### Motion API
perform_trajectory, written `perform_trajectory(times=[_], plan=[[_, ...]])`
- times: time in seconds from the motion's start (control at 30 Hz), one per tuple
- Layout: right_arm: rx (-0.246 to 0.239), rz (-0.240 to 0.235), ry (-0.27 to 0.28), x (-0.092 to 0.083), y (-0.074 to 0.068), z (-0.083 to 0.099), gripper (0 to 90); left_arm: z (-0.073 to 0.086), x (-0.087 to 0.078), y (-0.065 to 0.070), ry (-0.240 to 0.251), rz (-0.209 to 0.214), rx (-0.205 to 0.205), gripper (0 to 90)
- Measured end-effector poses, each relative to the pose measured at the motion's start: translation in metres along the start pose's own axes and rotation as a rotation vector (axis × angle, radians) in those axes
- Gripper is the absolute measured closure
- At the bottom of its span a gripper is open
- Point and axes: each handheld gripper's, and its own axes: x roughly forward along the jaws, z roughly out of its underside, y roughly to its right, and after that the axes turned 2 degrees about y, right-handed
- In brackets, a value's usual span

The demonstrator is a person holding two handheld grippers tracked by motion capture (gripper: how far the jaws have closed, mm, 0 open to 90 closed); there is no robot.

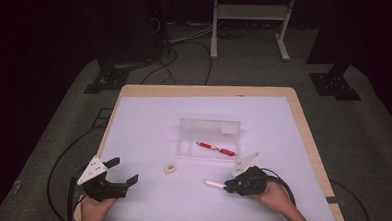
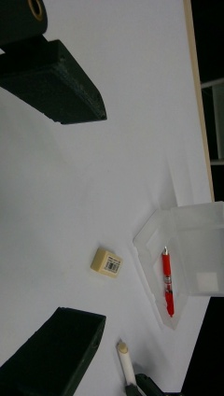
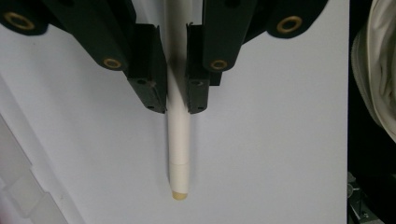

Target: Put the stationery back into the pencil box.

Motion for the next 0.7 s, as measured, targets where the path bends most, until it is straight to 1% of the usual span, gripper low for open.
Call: perform_trajectory(times=[0.07,0.1,0.13,0.17,0.27,0.33,0.47,0.5,0.7], plan=[[0.000,-0.004,0.006,-0.001,0.001,0.000,77.8,0.000,0.000,0.000,0.001,0.000,0.002,3.3],[0.007,-0.020,0.013,-0.005,0.002,-0.002,77.8,0.000,0.000,0.000,0.000,0.000,0.003,3.3],[0.007,-0.020,0.013,-0.005,0.002,-0.002,77.8,0.000,0.001,0.000,0.000,0.001,0.001,3.3],[0.017,-0.031,0.027,-0.009,0.005,-0.003,77.8,0.000,0.001,0.000,-0.002,0.001,0.002,3.3],[0.021,-0.038,0.031,-0.012,0.008,-0.005,77.8,0.000,0.001,0.000,-0.003,0.000,0.004,3.3],[0.024,-0.046,0.032,-0.017,0.011,-0.009,77.8,0.000,0.000,0.000,-0.001,0.000,0.004,3.3],[0.029,-0.056,0.034,-0.021,0.013,-0.014,77.8,0.000,0.000,-0.001,0.003,-0.002,-0.001,3.3],[0.033,-0.065,0.041,-0.023,0.015,-0.016,77.8,0.000,0.000,-0.001,0.004,-0.002,-0.001,3.3],[0.038,-0.064,0.047,-0.028,0.021,-0.020,77.8,0.000,0.000,-0.002,0.003,-0.001,-0.002,3.3]])
